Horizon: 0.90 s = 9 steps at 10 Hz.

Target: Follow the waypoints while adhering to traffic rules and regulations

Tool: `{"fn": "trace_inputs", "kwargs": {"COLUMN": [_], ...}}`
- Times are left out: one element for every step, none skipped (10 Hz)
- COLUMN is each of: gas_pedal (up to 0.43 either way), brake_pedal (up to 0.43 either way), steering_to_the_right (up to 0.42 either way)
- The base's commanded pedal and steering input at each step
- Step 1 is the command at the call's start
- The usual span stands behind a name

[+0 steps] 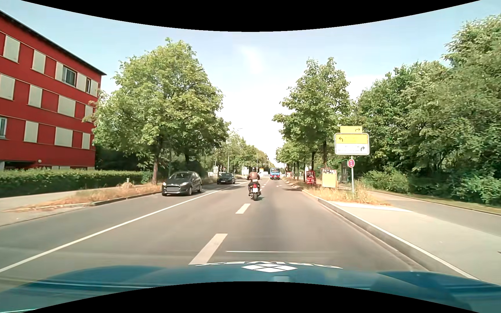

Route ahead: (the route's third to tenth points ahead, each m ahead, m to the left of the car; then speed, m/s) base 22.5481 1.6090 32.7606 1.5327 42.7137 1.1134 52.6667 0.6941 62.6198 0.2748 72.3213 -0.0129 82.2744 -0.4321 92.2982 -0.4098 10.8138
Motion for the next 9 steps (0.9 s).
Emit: {"fn": "trace_inputs", "kwargs": {"gas_pedal": [0.000,0.000,0.000,0.000,0.000,0.000,0.000,0.000,0.000], "brake_pedal": [0.061,0.030,0.000,0.000,0.000,0.000,0.000,0.000,0.000], "steering_to_the_right": [-0.017,-0.016,-0.016,-0.016,-0.016,-0.015,-0.014,-0.012,-0.010]}}
